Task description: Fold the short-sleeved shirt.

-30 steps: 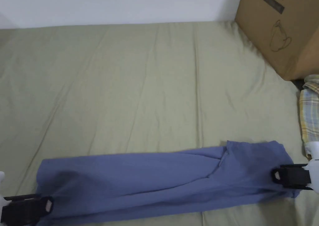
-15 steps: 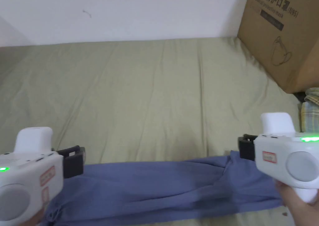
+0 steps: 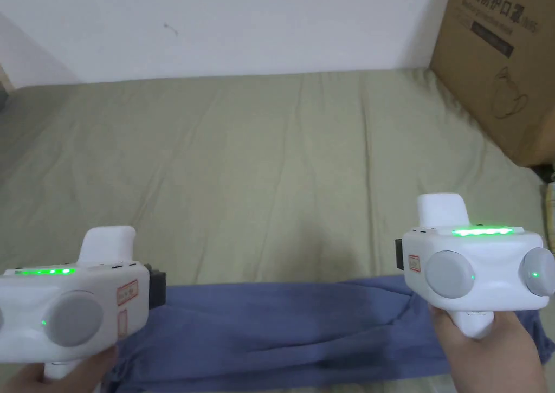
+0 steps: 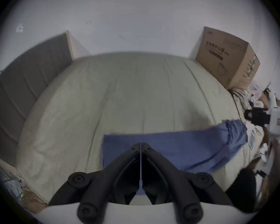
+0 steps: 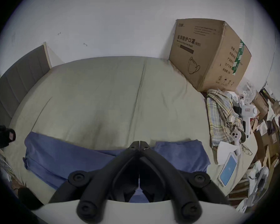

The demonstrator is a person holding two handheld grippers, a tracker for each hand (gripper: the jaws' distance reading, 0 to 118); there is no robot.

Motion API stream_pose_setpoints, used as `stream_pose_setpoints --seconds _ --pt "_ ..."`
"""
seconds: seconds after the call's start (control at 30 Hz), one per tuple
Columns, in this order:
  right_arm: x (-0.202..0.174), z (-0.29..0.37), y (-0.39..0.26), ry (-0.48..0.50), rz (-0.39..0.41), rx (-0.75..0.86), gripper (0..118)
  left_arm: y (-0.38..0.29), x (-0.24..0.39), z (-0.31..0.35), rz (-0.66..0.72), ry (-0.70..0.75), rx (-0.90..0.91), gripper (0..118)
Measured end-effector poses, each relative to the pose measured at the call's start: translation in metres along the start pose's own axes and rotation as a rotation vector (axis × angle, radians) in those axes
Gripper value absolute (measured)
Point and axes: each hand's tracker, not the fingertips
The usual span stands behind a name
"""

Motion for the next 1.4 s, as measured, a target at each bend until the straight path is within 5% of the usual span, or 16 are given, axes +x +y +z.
stream_pose_setpoints --seconds 0.17,0.23,0.3,0.4,0.8,0.97,1.0,1.07,1.13,1.17,1.4 --pt "-0.023 -0.01 0.002 0.04 0.01 -0.03 1 -0.009 -0.115 -0.025 0.287 -0.358 -0.067 5" --pt "-0.033 -0.013 0.001 0.053 0.041 -0.037 1 -0.021 -0.152 -0.034 0.413 -0.512 -0.084 50" --pt "-0.035 -0.016 0.001 0.066 0.056 -0.046 1 -0.034 -0.177 -0.047 0.49 -0.583 -0.108 113" --pt "-0.033 -0.021 0.001 0.083 0.049 -0.073 1 -0.048 -0.193 -0.065 0.522 -0.62 -0.127 118" --pt "-0.014 -0.031 0.0 0.062 0.072 -0.109 1 -0.061 -0.153 -0.153 0.593 -0.948 -0.183 118" --pt "-0.016 -0.034 -0.003 0.084 0.085 -0.124 1 -0.065 -0.148 -0.154 0.609 -0.953 -0.141 114" --pt "-0.017 -0.035 -0.004 0.097 0.081 -0.129 1 -0.065 -0.147 -0.153 0.609 -0.942 -0.137 93" --pt "-0.017 -0.036 -0.005 0.11 0.076 -0.137 1 -0.07 -0.153 -0.154 0.614 -0.826 -0.145 4" --pt "-0.019 -0.036 -0.007 0.118 0.08 -0.14 1 -0.087 -0.141 -0.166 0.573 -0.635 -0.212 3" --pt "-0.02 -0.036 -0.008 0.119 0.083 -0.142 1 -0.085 -0.144 -0.166 0.626 -0.762 -0.122 3" --pt "-0.019 -0.031 -0.008 0.125 0.107 -0.142 1 -0.052 -0.135 -0.117 0.429 -0.512 -0.129 3"
